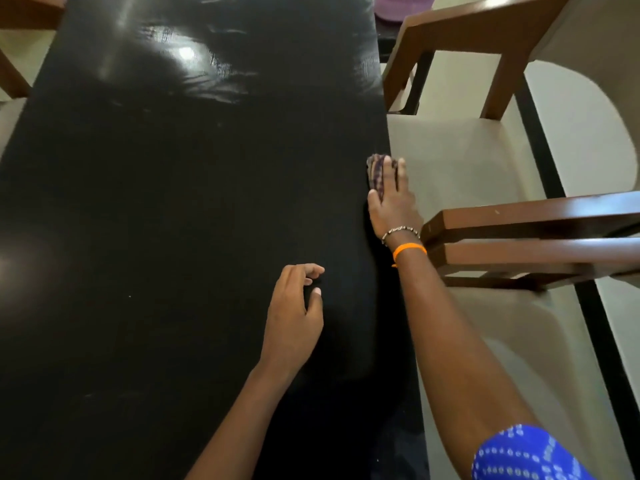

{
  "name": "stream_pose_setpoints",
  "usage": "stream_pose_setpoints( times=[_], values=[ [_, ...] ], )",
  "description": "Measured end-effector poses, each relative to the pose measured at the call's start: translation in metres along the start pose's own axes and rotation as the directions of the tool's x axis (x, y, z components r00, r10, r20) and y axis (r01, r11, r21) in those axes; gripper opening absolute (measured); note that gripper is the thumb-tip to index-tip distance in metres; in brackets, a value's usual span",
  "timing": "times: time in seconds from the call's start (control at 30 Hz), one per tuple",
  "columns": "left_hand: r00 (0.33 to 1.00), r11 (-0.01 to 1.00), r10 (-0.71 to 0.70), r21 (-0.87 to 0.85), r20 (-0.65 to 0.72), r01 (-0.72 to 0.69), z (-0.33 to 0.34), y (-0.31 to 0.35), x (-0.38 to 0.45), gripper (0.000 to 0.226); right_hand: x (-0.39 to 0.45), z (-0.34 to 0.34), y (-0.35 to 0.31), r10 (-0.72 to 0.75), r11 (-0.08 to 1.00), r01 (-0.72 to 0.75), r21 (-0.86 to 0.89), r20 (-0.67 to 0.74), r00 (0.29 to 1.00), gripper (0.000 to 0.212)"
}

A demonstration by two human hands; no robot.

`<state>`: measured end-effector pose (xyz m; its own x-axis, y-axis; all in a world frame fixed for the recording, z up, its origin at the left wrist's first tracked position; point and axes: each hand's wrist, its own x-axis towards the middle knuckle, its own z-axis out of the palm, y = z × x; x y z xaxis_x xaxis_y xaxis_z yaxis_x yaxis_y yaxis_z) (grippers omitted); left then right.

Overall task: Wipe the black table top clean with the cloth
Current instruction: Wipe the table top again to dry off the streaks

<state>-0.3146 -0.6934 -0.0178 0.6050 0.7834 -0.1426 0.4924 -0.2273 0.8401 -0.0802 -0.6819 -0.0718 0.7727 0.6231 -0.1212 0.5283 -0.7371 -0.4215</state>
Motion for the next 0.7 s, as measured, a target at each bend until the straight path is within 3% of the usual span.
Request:
stream_pose_setpoints(
  times=[0.37, 0.7],
  values=[
    [0.992, 0.983, 0.051, 0.167, 0.117, -0.07, 0.0, -0.015, -0.068, 0.03, -0.161, 0.005, 0.027, 0.065, 0.997, -0.065, 0.028, 0.007, 0.998, 0.065],
    [0.957, 0.977, 0.13, 0.131, 0.26, -0.168, -0.025, -0.039, -0.145, 0.032, -0.345, 0.005, 0.066, 0.088, 0.994, -0.088, 0.061, 0.01, 0.996, 0.07]
  ],
)
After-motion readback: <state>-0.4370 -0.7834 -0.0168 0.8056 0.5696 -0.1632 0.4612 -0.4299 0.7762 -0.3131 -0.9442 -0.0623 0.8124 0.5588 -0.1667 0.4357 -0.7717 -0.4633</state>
